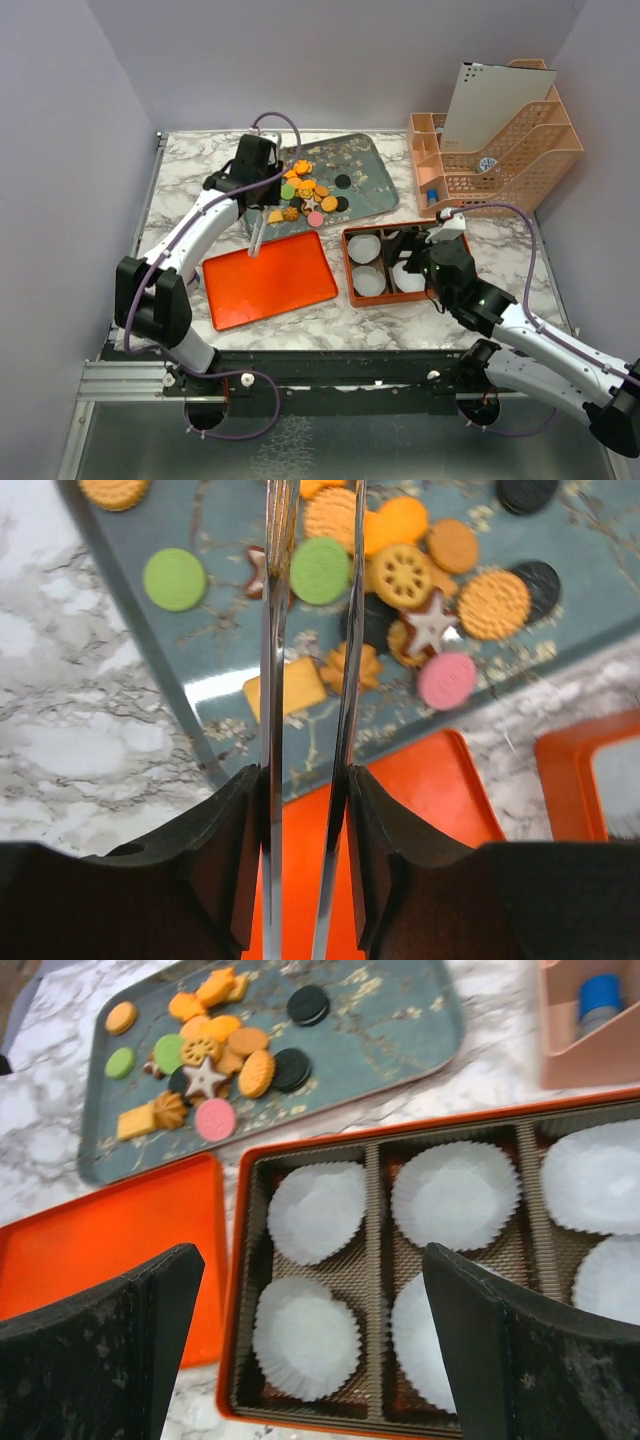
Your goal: Pack the cookies
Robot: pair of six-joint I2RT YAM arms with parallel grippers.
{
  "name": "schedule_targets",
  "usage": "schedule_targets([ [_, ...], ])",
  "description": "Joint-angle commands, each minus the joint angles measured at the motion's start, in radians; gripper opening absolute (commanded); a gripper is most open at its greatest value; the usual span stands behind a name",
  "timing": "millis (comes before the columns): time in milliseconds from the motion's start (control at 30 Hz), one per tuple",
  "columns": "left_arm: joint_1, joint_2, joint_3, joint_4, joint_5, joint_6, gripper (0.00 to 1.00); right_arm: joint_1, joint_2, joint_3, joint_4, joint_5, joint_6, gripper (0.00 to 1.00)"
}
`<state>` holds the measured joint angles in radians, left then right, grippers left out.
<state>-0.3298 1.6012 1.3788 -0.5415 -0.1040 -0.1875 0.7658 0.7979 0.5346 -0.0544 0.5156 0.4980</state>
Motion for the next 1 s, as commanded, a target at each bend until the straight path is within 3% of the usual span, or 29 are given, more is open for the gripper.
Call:
schedule_targets([
  [0, -0.096, -0.099, -0.057, -0.01, 0.05, 0.09, 0.41, 0.0, 0.036, 0.04, 0.017, -0.157, 0.102, 1.0],
  [300, -0.236, -0.206, -0.19, 0.047, 0.102, 0.127, 0.41, -0.001, 0.09, 0.035, 0.16, -0.286, 0.271, 1.0],
  [633, -0.344, -0.231, -0.23, 0.074, 0.198, 0.131, 0.41, 0.0, 0.199, 0.01, 0.372, -0.379, 0.436, 1.0],
  [967, -0.422, -0.258, -0.248, 0.092, 0.255, 0.135, 0.41, 0.0, 0.287, -0.008, 0.484, -0.316, 0.552, 1.0],
])
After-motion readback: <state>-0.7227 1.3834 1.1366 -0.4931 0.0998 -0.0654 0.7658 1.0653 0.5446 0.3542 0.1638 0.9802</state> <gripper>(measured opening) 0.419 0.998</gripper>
